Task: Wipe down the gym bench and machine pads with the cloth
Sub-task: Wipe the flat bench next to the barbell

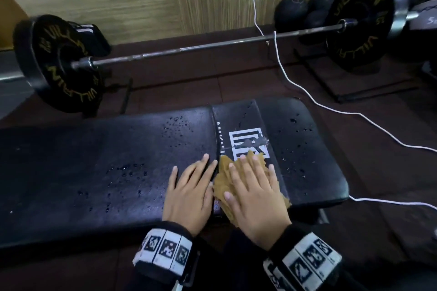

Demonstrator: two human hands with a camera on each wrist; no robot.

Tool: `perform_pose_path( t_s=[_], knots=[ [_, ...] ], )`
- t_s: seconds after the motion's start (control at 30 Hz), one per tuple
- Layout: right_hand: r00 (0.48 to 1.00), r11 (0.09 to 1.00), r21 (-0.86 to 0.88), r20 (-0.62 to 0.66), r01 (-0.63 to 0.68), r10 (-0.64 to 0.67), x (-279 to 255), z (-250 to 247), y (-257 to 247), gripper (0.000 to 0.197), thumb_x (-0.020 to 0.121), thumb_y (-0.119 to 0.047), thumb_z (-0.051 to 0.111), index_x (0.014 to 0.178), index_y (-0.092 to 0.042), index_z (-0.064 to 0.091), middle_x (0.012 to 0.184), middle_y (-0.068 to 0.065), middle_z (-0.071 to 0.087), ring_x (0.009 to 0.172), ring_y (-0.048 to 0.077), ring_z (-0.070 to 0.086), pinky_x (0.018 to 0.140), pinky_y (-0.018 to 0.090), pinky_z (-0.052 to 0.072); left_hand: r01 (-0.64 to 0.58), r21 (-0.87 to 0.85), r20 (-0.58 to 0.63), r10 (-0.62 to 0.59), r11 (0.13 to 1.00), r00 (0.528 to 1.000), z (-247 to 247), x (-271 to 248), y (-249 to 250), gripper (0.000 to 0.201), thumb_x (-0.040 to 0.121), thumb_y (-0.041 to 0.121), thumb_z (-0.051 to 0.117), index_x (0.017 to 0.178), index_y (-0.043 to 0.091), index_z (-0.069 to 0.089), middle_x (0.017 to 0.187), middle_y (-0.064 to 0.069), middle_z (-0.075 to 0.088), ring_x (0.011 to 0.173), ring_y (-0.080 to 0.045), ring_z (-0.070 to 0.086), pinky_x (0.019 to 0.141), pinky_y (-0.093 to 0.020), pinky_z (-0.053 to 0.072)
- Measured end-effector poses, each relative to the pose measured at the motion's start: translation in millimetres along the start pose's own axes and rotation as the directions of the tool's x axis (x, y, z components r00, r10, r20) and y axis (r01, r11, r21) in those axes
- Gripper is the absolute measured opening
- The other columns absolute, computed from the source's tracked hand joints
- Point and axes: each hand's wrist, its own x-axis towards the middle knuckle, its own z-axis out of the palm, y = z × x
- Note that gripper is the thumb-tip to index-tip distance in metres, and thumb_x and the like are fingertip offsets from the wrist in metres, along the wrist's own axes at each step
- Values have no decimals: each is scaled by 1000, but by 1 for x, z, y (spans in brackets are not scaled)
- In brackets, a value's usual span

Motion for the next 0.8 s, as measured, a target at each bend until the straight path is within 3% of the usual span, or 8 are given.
perform_pose_path(
  t_s=[0.07, 0.2, 0.3, 0.43, 0.53, 0.67, 0.8],
  knots=[
    [995, 1000, -9, -104, -3, 2, 8, 8, 0, 55, 93, -45, 28, 138, -19, 48, 143, 9, 45, 136, 31, 35, 108, 53, 31, -13, -1, -91, 13, 1000, 996, 6, -1, 0, 51, 94, 37, 23, 143, 34, 41, 151, 13, 34, 138, -12, 35, 114, -45, 24],
    [970, 1000, 20, -242, -4, 9, 30, 20, 6, 51, 94, -43, 27, 138, -26, 46, 141, 5, 47, 136, 28, 35, 111, 48, 28, -17, 2, -192, 17, 1000, 981, 17, 0, -5, 50, 95, 47, 24, 141, 39, 41, 150, 18, 32, 141, -10, 27, 115, -41, 23],
    [966, 998, -14, -254, -56, 51, 38, 18, 21, 51, 95, -43, 22, 141, -30, 39, 147, 4, 39, 139, 26, 29, 113, 48, 20, -6, -1, -193, 6, 1000, 981, 16, 0, -3, 50, 94, 49, 23, 140, 41, 42, 149, 20, 34, 141, -8, 28, 115, -40, 23],
    [951, 973, -35, -219, -230, 217, 35, 6, 78, 50, 96, -41, 23, 145, -34, 26, 153, 1, 26, 142, 22, 17, 114, 47, 14, 10, -3, -185, -11, 1000, 983, 13, -2, 0, 51, 93, 49, 21, 140, 43, 40, 149, 22, 31, 142, -6, 24, 116, -38, 20],
    [914, 941, 4, -237, -338, 330, 19, 1, 114, 49, 96, -37, 29, 144, -31, 32, 151, 2, 31, 139, 25, 23, 113, 48, 20, 12, -7, -200, -13, 1000, 980, 12, -2, 0, 51, 93, 48, 23, 139, 41, 43, 148, 21, 34, 141, -8, 27, 115, -39, 22],
    [901, 951, 56, -306, -304, 306, -6, 8, 112, 51, 94, -37, 25, 137, -20, 48, 142, 7, 45, 132, 32, 36, 108, 51, 26, 10, 9, -240, -8, 1000, 971, 17, 0, -1, 48, 93, 47, 26, 136, 41, 47, 146, 20, 39, 139, -9, 32, 113, -41, 26],
    [908, 976, 103, -360, -191, 216, -25, 17, 69, 54, 92, -39, 24, 131, -18, 54, 137, 5, 52, 131, 31, 40, 109, 51, 26, 10, 5, -272, -8, 1000, 962, 19, 0, -1, 48, 92, 46, 27, 135, 40, 49, 145, 19, 41, 138, -9, 34, 112, -41, 28]
  ],
)
